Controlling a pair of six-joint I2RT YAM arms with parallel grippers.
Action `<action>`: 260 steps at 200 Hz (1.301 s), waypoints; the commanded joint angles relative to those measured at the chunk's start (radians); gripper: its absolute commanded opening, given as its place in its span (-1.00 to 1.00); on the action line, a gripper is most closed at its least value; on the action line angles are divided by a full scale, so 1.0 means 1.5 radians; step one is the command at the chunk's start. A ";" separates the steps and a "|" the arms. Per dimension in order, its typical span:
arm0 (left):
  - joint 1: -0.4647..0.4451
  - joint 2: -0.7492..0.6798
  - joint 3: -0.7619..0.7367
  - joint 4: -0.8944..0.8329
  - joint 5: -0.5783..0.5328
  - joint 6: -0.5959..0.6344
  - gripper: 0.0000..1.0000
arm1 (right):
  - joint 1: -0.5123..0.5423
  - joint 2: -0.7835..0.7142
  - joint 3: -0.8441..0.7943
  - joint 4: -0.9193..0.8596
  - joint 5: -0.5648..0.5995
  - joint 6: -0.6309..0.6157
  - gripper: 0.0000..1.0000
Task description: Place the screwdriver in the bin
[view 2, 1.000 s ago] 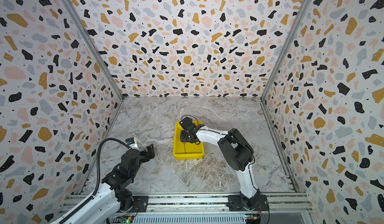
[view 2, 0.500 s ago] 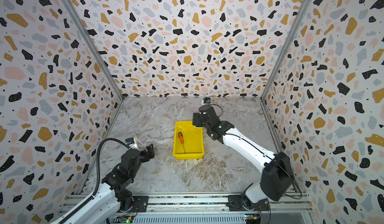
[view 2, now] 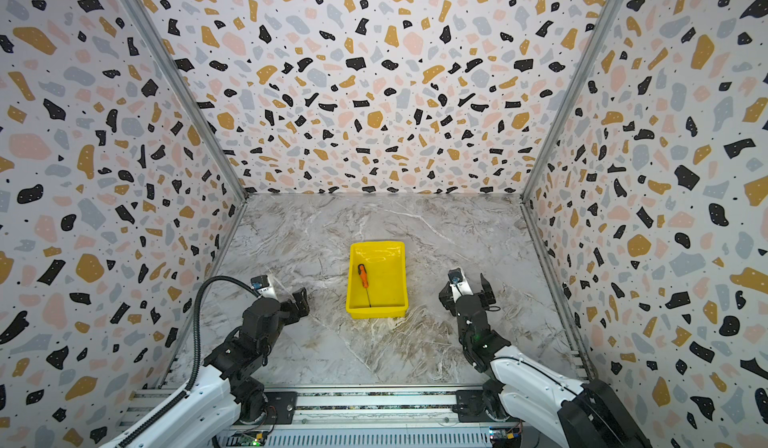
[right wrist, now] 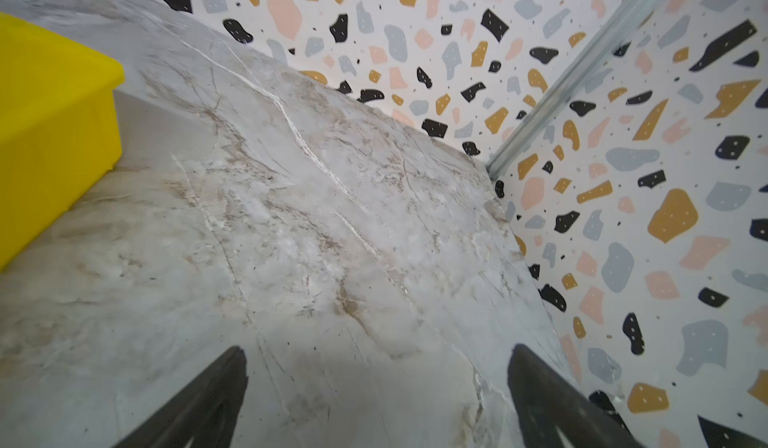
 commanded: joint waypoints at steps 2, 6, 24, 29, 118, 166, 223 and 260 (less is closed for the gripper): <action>-0.003 -0.001 -0.001 0.017 -0.010 -0.005 0.99 | -0.032 -0.014 -0.021 0.187 -0.164 -0.118 0.98; -0.002 -0.001 -0.001 0.016 -0.011 -0.005 0.99 | -0.038 -0.008 -0.018 0.185 -0.171 -0.111 0.98; -0.002 -0.001 -0.001 0.016 -0.011 -0.005 1.00 | -0.060 0.036 -0.005 0.207 -0.167 -0.085 0.98; -0.002 -0.001 -0.001 0.015 -0.012 -0.005 1.00 | -0.067 0.049 -0.005 0.220 -0.166 -0.079 0.98; -0.003 -0.003 -0.004 0.018 -0.014 -0.010 0.99 | -0.160 0.167 -0.035 0.366 -0.181 0.145 0.98; -0.003 -0.005 -0.005 0.020 -0.011 -0.013 0.99 | -0.246 0.231 -0.019 0.421 -0.189 0.154 0.98; -0.003 -0.006 -0.011 0.025 -0.014 -0.025 0.99 | -0.262 0.384 -0.016 0.569 -0.331 0.099 0.98; -0.002 0.000 -0.023 0.041 -0.031 -0.049 0.99 | -0.301 0.382 0.057 0.415 -0.380 0.129 0.98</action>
